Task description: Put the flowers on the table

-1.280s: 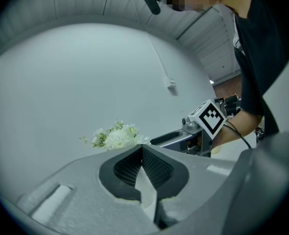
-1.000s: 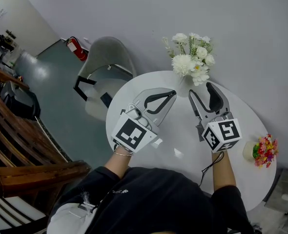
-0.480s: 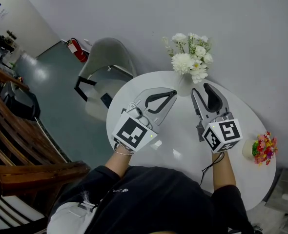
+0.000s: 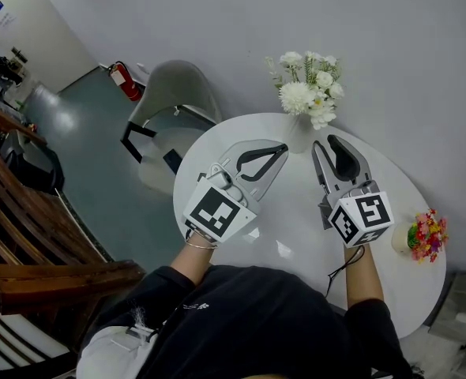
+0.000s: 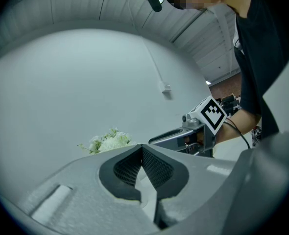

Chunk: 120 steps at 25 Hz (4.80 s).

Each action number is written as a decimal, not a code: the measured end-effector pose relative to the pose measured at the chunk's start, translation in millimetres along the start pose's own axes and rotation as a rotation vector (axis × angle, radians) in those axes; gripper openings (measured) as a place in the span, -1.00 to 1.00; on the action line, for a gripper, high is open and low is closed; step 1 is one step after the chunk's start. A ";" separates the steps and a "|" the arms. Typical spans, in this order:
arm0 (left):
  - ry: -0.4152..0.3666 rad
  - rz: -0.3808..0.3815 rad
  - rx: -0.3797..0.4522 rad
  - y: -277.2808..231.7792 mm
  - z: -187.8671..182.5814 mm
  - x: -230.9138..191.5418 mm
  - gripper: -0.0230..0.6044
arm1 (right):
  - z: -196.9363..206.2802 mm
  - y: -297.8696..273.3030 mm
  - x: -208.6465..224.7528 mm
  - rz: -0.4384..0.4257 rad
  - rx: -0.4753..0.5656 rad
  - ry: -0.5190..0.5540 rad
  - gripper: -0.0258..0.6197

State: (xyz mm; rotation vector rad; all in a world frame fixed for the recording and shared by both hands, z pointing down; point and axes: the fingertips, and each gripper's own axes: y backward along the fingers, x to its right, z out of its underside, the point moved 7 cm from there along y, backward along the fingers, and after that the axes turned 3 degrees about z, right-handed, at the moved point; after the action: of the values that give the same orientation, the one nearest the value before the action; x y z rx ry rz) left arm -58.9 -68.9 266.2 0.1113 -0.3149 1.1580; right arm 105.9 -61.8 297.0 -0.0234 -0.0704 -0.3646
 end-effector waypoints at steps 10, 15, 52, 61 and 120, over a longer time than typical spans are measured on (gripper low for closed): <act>-0.002 0.007 0.001 10.0 -3.1 5.5 -0.93 | -6.8 8.8 -13.2 -0.002 0.011 0.012 -0.65; -0.002 0.009 0.004 13.2 -3.4 8.6 -0.93 | -7.2 13.5 -17.9 -0.005 0.006 0.021 -0.79; 0.051 0.005 -0.033 40.2 10.2 19.3 -0.93 | 7.4 44.6 -41.7 0.024 -0.050 0.002 -0.87; 0.032 0.062 -0.050 44.2 13.7 28.3 -0.93 | 11.4 53.9 -49.4 0.019 -0.060 0.007 -0.88; 0.075 0.032 -0.075 73.2 19.1 -7.0 -0.93 | 18.2 45.8 -54.9 -0.025 -0.076 -0.025 -0.88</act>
State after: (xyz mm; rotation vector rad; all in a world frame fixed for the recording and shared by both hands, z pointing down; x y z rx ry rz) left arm -131.8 -50.5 276.8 -0.0027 -0.2945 1.1775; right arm 69.9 1.1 310.7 -0.1021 -0.0816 -0.3919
